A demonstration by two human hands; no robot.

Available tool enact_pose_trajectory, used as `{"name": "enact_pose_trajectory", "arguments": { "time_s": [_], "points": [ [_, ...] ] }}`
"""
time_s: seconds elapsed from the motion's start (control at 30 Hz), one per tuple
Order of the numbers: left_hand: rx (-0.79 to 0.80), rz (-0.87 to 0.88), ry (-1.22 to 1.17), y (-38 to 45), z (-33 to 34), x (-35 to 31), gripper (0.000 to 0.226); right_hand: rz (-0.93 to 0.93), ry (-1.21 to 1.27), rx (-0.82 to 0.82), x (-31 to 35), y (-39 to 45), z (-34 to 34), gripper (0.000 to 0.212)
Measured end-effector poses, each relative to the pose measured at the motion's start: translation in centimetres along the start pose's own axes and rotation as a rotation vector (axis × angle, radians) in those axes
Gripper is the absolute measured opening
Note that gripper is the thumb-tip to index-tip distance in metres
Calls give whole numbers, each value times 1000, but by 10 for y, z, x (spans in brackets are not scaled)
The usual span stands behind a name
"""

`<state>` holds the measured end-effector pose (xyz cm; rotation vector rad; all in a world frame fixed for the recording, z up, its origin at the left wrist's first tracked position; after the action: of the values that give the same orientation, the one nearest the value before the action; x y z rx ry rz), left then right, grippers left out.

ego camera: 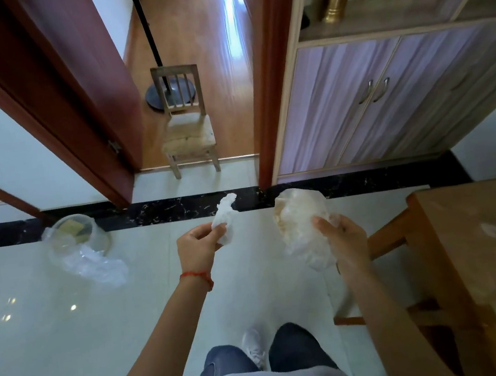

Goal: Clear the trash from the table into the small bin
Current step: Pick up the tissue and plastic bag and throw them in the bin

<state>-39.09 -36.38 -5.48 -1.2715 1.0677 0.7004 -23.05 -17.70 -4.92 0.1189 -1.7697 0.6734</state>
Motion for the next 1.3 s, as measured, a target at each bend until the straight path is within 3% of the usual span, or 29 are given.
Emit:
{"name": "enact_pose_trajectory", "arguments": {
  "time_s": [0.1, 0.73, 0.87, 1.0, 1.17, 1.3],
  "points": [
    [12, -11, -7, 35, 20, -14, 18, -6, 17, -22, 15, 34, 12, 30],
    [131, -13, 39, 219, 204, -113, 22, -10, 53, -29, 124, 260, 35, 11],
    [215, -6, 101, 245, 246, -123, 21, -1, -7, -127, 127, 290, 26, 23],
    [327, -18, 174, 267, 294, -136, 5, 23, -9, -220, 133, 313, 14, 19],
    [491, 12, 290, 285, 356, -148, 20, 100, 45, -369, 137, 329, -4, 18],
    [672, 46, 398, 290, 399, -154, 12, 133, 175, -518, 138, 321, -18, 14]
  ]
}}
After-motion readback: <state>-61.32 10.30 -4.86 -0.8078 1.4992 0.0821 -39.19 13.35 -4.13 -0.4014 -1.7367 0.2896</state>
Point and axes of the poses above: each hand's wrist, its own y-axis towards the middle knuckle, its own z-axis out of the palm, x = y × z, the point moved 3 cm from there along y, towards the middle knuckle, and after that the axes turned 1 degree about -z, right-handed, at the moved point
